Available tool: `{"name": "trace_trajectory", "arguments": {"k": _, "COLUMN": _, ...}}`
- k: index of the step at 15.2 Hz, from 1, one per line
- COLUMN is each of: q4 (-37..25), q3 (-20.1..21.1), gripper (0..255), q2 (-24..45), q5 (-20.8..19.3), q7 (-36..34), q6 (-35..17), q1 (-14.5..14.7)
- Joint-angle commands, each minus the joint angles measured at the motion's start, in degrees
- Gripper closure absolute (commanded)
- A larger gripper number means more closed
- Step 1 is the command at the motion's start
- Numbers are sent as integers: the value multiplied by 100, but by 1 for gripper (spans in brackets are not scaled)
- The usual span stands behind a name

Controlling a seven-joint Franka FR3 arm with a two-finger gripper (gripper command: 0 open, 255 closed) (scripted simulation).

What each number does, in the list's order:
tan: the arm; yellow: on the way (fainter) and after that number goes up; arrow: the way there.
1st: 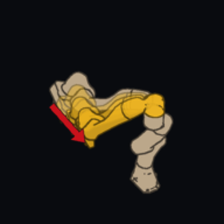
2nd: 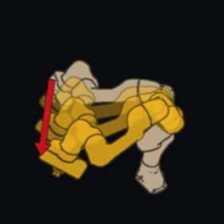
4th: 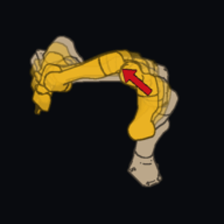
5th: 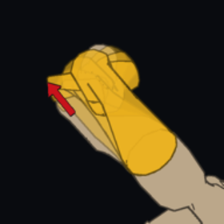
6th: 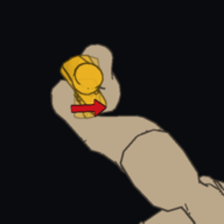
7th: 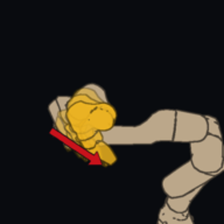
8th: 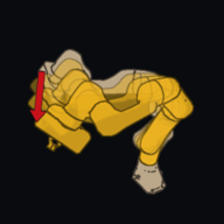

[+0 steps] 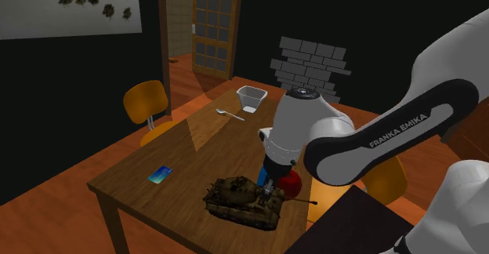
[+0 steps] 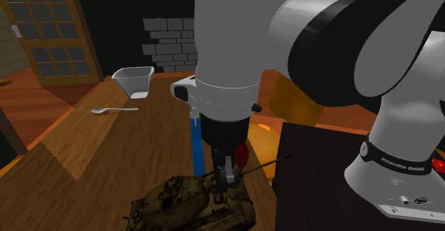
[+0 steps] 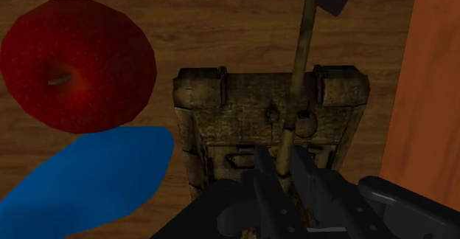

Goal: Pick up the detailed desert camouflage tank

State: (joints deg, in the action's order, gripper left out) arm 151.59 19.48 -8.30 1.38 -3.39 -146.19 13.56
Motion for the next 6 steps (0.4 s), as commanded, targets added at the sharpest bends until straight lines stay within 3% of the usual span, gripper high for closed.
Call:
{"name": "trace_trajectory", "arguments": {"k": 1, "q4": -60, "q3": -17, "gripper": 255, "q2": -174, "q5": 86, "q7": 62, "q6": 213, "q1": 28}}
{"name": "trace_trajectory", "arguments": {"k": 6, "q4": -137, "q3": -52, "gripper": 255, "q2": -399, "q5": 179, "q7": 139, "q6": 507, "q1": 62}}
